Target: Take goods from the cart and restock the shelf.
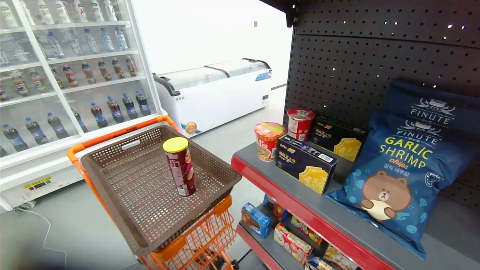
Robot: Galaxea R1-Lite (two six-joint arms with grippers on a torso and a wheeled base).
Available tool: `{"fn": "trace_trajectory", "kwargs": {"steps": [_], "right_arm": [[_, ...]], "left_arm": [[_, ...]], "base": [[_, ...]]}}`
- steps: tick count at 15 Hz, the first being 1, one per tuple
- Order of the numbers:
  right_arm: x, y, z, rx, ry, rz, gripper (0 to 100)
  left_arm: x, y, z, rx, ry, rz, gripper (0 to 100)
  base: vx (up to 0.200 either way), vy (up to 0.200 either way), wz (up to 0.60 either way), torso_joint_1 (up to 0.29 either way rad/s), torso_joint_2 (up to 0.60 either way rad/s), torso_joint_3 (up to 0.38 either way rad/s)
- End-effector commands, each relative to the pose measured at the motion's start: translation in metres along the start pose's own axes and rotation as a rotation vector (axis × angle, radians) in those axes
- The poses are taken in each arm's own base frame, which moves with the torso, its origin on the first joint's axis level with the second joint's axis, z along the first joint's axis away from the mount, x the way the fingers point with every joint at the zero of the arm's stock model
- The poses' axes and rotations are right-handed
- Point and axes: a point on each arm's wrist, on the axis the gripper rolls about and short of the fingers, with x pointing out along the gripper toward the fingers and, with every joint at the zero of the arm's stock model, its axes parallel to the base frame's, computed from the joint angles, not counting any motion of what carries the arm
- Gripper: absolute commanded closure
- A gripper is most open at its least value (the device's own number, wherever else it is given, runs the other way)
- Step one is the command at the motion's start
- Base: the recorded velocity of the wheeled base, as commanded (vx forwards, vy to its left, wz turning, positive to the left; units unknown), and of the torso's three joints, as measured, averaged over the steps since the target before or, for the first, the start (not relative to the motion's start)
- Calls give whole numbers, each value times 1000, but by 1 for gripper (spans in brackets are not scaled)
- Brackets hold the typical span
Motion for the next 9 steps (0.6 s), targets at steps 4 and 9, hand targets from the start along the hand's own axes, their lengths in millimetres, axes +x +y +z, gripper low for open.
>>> {"fn": "trace_trajectory", "kwargs": {"steps": [4,9], "right_arm": [[0,0,0,0,-1,0,0],[0,0,0,0,-2,0,0]], "left_arm": [[166,15,66,-43,302,-42,0],[237,21,25,41,467,-214,0]], "base": [[0,0,0,0,0,0],[0,0,0,0,0,0]]}}
